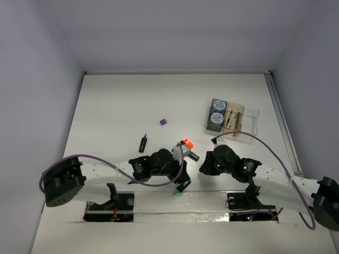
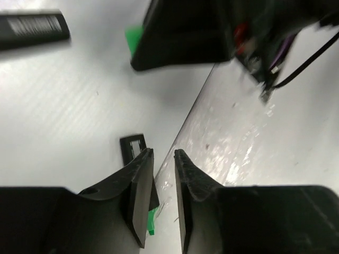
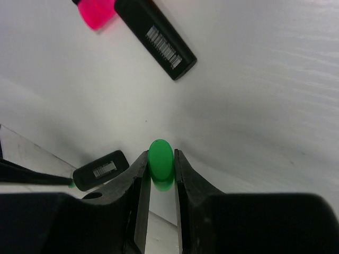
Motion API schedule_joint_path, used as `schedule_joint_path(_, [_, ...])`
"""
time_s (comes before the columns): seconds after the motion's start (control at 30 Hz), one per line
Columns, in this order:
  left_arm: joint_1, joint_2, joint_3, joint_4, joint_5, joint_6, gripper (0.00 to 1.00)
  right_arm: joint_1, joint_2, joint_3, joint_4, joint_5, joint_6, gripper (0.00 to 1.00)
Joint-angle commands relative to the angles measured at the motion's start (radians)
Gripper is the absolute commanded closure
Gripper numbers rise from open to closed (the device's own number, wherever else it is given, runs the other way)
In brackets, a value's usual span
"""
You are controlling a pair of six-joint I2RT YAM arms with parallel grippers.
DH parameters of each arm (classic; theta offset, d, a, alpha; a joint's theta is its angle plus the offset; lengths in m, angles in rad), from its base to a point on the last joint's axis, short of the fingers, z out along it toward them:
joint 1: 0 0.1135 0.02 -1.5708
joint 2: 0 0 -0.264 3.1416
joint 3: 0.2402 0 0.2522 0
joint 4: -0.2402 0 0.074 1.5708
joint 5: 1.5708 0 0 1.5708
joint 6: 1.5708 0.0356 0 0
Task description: Sort the stationery into containers
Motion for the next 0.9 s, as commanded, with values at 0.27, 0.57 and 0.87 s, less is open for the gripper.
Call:
schedule_joint_path(0.27, [-0.124,0.186,0.141,-0.167,-0.233,0.034,0.57,-0.001,-0.157,0.075,-0.143,0.15,0.001,1.0])
schedule_joint_path(0.57, [-0.124,0.261,0.166,-0.197,-0.302,0.03,0.66,-0.001,-0.163,0.069,-0.1,0.132,-0.017,1.0])
schedule_joint_path(0.87, [-0.007,0.303,0.171,-0.3,-0.51,-0.17,0.88,-0.001,-0.149,0.073,-0.058,0.117,-0.04,1.0])
